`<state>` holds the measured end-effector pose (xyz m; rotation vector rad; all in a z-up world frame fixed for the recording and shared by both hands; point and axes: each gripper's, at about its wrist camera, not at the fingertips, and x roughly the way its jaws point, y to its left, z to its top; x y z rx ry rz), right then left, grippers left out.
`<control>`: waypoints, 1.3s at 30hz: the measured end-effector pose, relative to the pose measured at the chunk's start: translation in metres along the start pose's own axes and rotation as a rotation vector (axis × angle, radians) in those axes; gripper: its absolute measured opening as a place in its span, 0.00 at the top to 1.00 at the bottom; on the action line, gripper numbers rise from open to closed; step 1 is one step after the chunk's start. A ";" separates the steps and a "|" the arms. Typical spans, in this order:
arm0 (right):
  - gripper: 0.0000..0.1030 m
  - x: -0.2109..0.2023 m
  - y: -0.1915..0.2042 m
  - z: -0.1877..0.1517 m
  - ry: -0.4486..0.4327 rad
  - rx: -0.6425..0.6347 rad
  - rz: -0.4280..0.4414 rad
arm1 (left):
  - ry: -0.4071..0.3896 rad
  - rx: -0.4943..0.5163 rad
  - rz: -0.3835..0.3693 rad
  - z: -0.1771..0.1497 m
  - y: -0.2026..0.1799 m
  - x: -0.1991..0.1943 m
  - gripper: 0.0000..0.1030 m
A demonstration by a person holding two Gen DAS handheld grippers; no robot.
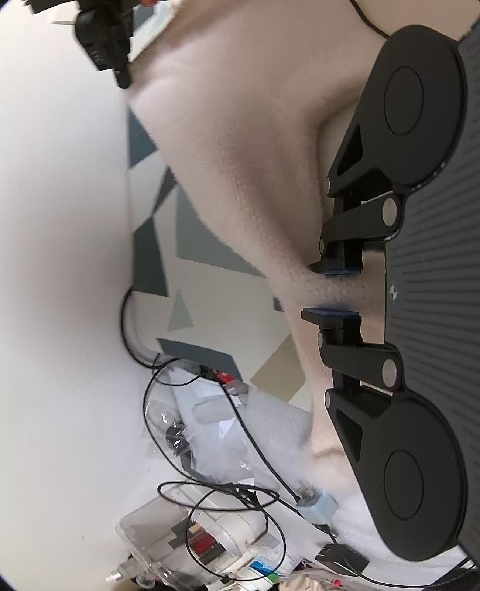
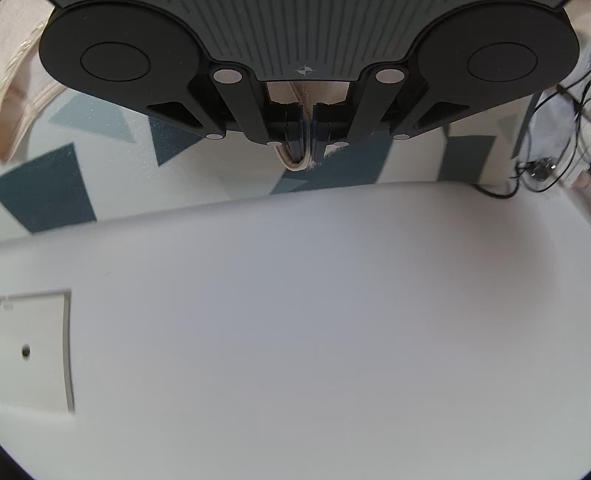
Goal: Fold clothes
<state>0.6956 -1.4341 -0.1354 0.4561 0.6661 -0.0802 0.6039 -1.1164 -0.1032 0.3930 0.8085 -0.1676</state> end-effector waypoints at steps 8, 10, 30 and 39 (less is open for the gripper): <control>0.80 0.023 0.017 -0.012 0.021 -0.075 -0.081 | 0.060 -0.003 0.051 0.006 0.016 0.019 0.09; 0.50 0.017 0.026 -0.013 0.025 -0.112 -0.109 | 0.055 -0.006 -0.009 0.008 0.020 0.008 0.09; 0.21 -0.324 -0.168 -0.081 -0.189 0.343 -0.633 | -0.014 0.196 -0.480 0.018 -0.116 -0.073 0.02; 0.24 -0.327 -0.251 -0.076 -0.252 0.237 -0.616 | 0.036 0.242 -0.433 0.027 -0.219 -0.055 0.02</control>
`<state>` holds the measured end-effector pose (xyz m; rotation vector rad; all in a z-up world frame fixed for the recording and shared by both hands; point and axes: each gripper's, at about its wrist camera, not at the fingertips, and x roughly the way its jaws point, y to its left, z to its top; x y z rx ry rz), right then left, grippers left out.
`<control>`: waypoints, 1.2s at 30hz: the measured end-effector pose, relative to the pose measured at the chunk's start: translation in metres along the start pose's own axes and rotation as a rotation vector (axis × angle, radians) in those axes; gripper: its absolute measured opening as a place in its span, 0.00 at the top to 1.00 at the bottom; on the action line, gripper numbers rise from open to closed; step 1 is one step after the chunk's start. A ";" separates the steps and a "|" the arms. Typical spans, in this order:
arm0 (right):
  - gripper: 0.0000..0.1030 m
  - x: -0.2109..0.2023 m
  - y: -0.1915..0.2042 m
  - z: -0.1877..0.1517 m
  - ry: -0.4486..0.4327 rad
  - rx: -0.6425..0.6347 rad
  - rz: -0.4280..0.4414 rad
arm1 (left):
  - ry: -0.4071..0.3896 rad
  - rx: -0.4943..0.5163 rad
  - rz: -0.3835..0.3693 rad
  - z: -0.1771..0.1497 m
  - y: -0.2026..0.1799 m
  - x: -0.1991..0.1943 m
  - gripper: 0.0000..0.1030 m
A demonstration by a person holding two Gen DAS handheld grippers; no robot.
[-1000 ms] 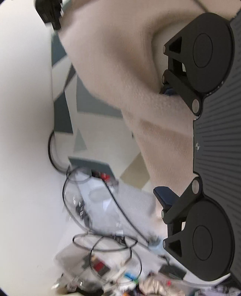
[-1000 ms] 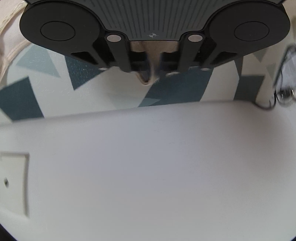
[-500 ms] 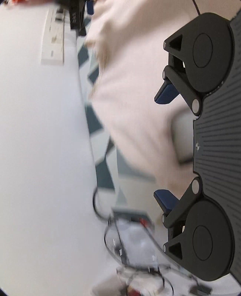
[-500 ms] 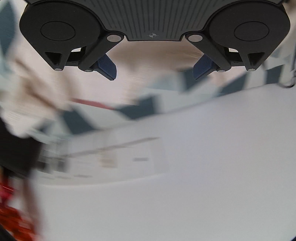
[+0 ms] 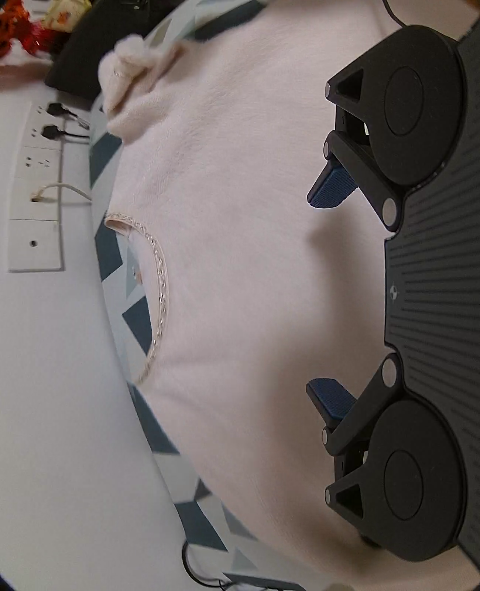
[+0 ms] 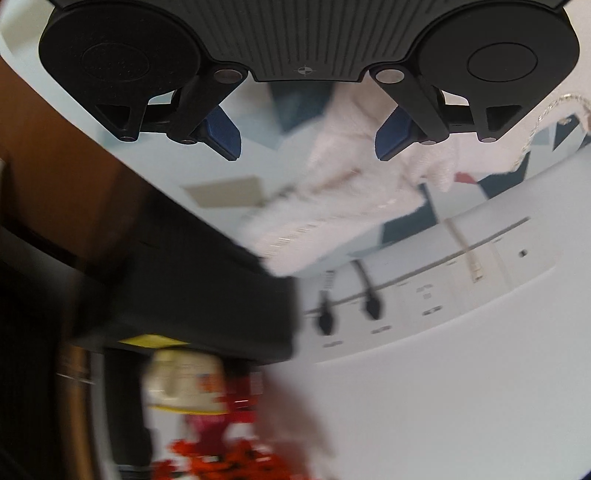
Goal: Fold clothes
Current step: 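Grasp the fluffy cuff with the right gripper and lift it over the sweater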
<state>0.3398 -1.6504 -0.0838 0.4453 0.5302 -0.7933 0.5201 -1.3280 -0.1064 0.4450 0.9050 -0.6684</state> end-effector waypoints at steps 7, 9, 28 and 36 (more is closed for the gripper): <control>0.28 0.075 0.009 0.019 0.049 -0.047 0.130 | 0.088 -0.116 0.090 0.031 -0.027 0.043 0.02; 0.44 0.089 0.008 0.024 0.057 -0.042 0.164 | 0.094 -0.143 0.101 0.032 -0.027 0.045 0.02; 0.93 -0.063 -0.181 0.002 -0.147 0.366 -0.206 | 0.072 -0.075 0.030 0.048 -0.046 0.056 0.01; 0.52 -0.063 -0.200 -0.054 -0.060 0.627 -0.269 | 0.062 0.048 -0.022 0.063 -0.097 0.061 0.01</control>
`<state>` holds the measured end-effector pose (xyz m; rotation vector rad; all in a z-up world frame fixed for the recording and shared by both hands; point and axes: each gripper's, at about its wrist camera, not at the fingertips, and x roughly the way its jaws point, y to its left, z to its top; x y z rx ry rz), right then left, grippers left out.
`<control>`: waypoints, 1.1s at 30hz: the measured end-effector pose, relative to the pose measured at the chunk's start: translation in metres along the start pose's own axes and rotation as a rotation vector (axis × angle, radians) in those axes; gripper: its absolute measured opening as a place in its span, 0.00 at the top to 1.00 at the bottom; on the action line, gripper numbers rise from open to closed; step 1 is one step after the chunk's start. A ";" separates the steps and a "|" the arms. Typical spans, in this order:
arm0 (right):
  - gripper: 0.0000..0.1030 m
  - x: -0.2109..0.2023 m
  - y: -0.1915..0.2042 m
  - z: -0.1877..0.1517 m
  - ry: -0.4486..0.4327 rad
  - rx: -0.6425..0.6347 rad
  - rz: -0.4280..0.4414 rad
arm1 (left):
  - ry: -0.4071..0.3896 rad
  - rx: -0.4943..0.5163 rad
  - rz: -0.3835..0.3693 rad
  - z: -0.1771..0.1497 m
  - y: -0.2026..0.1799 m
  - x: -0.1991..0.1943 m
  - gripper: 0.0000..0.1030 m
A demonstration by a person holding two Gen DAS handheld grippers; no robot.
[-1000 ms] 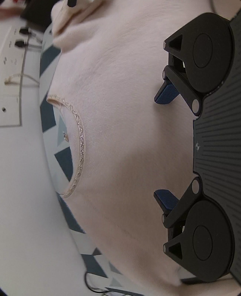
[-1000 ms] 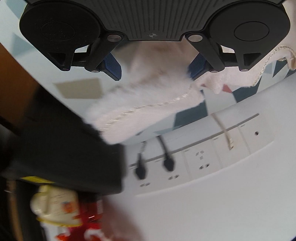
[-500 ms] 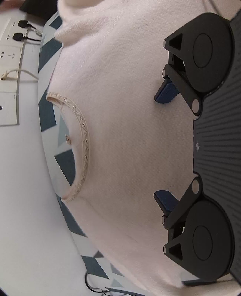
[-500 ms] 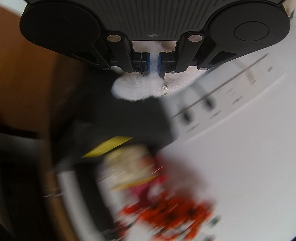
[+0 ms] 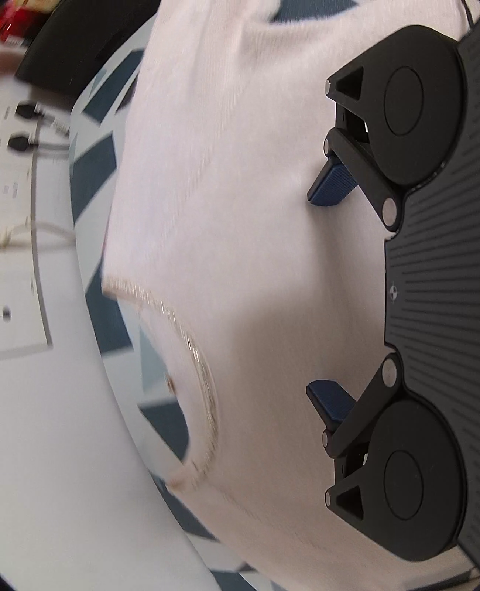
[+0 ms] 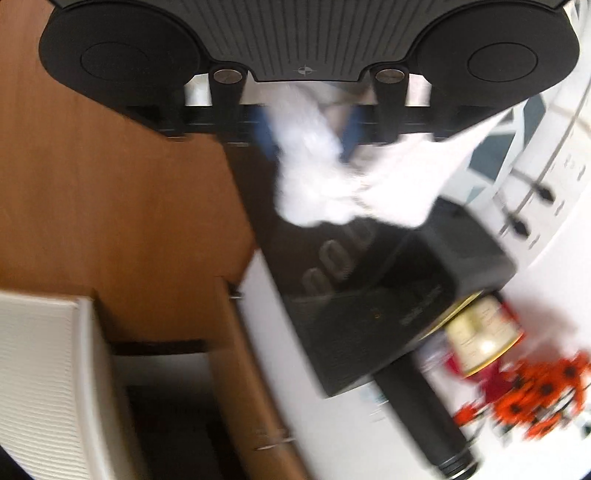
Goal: Fold clothes
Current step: 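Grasp the fluffy cuff with the right gripper and lift it over the sweater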
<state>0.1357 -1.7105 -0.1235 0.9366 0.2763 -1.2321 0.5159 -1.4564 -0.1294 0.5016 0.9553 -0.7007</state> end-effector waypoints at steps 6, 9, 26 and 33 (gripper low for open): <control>0.47 -0.010 -0.040 -0.019 0.042 0.293 0.147 | -0.022 0.065 -0.013 0.005 -0.030 0.001 0.01; 0.46 0.006 -0.053 -0.021 0.132 0.426 0.223 | -0.019 0.074 -0.019 0.008 -0.036 0.003 0.00; 0.89 0.031 -0.027 0.009 0.035 0.462 0.216 | 0.016 0.010 -0.058 0.010 -0.027 0.007 0.00; 0.87 0.022 -0.046 0.011 0.013 0.407 0.219 | 0.014 0.019 -0.059 0.012 -0.030 0.007 0.00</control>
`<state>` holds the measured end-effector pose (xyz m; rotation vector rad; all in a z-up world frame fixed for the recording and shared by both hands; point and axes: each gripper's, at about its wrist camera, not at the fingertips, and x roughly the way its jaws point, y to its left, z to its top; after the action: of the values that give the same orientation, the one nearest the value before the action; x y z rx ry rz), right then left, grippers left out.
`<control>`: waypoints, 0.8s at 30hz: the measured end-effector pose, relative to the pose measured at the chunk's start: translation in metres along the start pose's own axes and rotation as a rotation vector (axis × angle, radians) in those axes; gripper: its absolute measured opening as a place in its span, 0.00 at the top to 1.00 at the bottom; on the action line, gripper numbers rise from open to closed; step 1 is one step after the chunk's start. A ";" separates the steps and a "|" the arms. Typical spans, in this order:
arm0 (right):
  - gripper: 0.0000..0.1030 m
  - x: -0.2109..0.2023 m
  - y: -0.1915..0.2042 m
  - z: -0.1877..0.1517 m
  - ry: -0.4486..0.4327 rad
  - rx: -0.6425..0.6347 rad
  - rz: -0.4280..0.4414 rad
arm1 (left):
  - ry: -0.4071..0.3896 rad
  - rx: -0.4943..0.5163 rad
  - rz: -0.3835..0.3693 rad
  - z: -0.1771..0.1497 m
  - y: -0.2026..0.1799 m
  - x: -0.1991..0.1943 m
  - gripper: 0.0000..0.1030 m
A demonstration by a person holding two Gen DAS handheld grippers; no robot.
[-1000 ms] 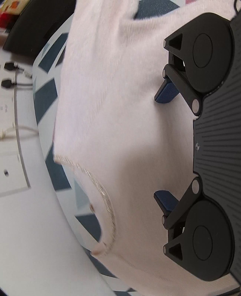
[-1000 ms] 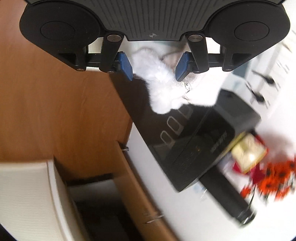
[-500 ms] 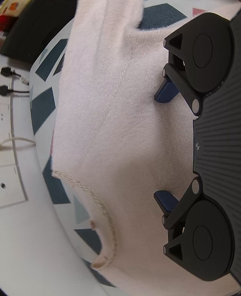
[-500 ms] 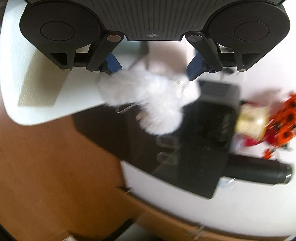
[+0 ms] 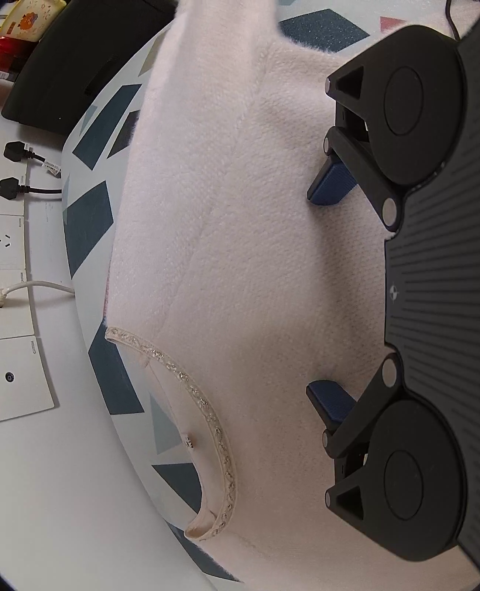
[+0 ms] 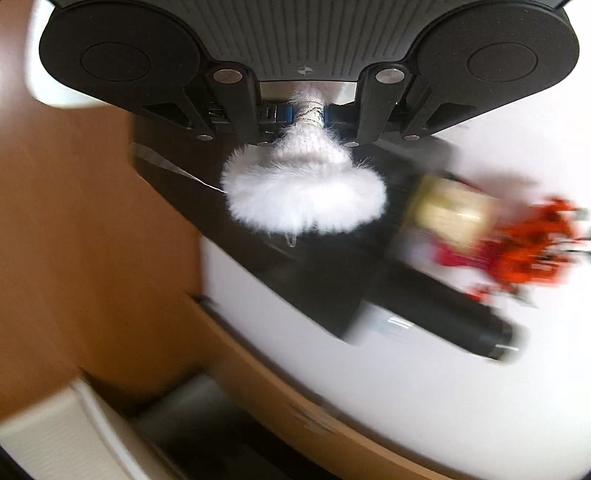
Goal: Fold clothes
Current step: 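Grasp the fluffy cuff with the right gripper and lift it over the sweater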
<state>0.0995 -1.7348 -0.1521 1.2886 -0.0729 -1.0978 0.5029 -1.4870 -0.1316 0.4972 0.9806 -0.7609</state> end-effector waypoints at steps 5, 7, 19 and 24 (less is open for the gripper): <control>0.72 0.020 -0.034 -0.007 0.093 0.074 -0.066 | 0.004 0.011 0.000 0.001 -0.002 0.001 0.00; 0.65 0.022 -0.032 -0.006 0.076 0.075 -0.084 | 0.011 0.019 0.005 0.003 -0.005 0.000 0.00; 0.86 -0.006 0.023 0.012 -0.067 -0.110 0.076 | 0.009 0.145 -0.104 -0.007 -0.046 -0.004 0.00; 0.86 -0.011 0.049 0.006 -0.033 -0.151 0.074 | 0.008 0.143 -0.140 -0.007 -0.047 -0.008 0.01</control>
<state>0.1194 -1.7373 -0.1059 1.1241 -0.0606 -1.0418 0.4602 -1.5102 -0.1297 0.5602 0.9798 -0.9601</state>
